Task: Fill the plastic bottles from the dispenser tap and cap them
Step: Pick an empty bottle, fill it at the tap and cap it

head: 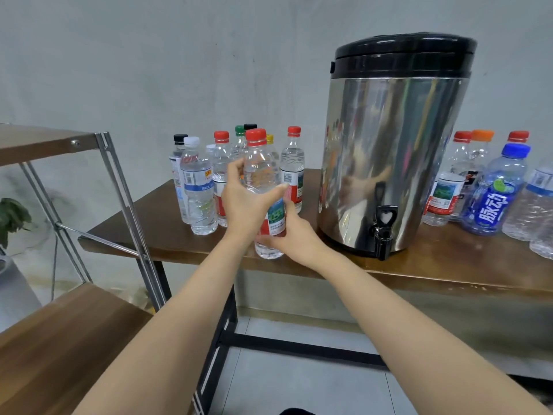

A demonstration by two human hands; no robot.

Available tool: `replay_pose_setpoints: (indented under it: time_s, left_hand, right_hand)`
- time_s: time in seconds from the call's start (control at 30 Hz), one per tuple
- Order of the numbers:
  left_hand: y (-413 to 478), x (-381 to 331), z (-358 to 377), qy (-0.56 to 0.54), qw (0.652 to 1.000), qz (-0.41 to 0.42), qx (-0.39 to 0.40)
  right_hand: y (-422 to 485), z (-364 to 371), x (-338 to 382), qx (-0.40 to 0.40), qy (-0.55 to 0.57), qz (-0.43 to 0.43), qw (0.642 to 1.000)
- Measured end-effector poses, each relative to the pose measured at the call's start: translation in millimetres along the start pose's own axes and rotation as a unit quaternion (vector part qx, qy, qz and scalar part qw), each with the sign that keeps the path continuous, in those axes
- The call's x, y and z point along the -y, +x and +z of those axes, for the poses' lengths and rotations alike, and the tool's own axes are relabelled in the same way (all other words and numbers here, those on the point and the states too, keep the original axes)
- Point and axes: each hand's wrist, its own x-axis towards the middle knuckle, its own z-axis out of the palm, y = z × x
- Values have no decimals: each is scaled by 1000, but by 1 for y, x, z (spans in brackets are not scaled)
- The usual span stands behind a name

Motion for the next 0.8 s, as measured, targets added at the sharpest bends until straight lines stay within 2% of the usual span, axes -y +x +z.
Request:
replay_pose_setpoints:
  time_s: [0.07,0.23,0.33,0.4,0.53,0.8]
  left_hand:
    - [7,11,12,0,1000,-2,7]
    - [8,48,22,26,996,-14,82]
    - [-6,88,12,177,982,-7,66]
    - [-16,113,7,253,965,2,64]
    - [-20,139,9,353,930,76,71]
    - [-19,147,10,403,907,112,55]
  right_hand:
    - [14,6,-12,-47,-4,12,999]
    - [39,11,-47,-127,0,50,991]
    - [51,13,-60,-181,-21,52,982]
    - [59,14,-63,-195,-43,55,978]
    - [76,23,-71,-201,-137,59,968]
    - [105,43,-85,-244,-268,90,928]
